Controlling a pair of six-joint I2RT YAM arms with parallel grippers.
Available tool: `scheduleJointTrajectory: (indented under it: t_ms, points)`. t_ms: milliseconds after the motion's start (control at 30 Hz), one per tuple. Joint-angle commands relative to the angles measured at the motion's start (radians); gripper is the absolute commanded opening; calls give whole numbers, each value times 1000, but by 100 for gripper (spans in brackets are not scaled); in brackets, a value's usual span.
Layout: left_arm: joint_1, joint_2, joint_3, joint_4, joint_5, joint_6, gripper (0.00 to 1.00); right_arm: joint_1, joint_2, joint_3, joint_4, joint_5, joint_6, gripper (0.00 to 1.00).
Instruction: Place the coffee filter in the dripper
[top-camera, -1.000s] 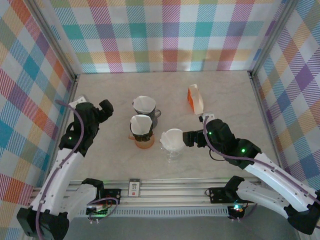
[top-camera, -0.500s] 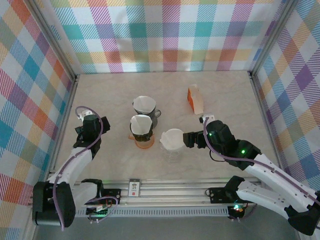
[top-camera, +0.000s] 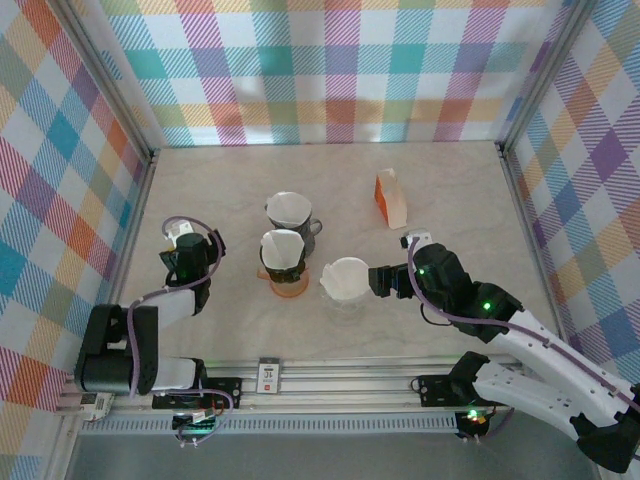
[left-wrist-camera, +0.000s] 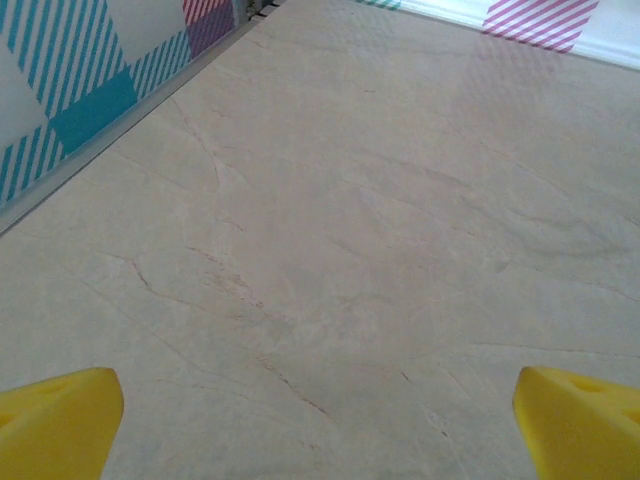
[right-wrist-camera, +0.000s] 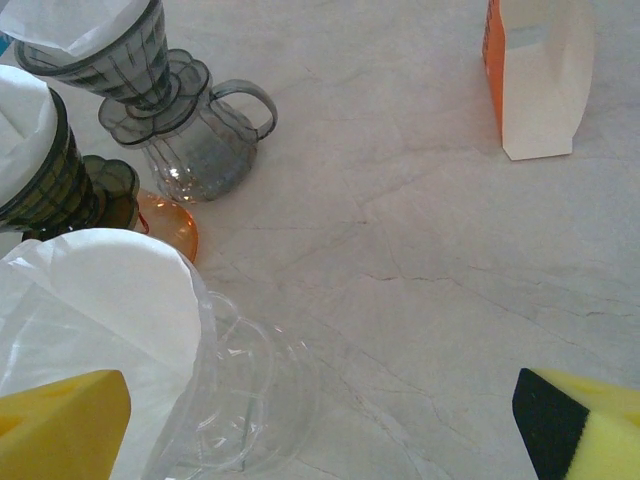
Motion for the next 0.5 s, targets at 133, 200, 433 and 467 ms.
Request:
scheduleJointTrajectory:
  t_ms: [133,200,433,467]
  points:
    - [5,73,9,119,25,21,100,3,29,-36,49,21,-10,99]
    - [3,72,-6,146,35,27,100,4,46,-46,64,20,-10,99]
    - [-16,82,-16,183,46,56,99,3,81,-39,89,22,-29,99]
    - [-18,86,-19,192,51,63,99,3,79,-40,90,21,-30,99]
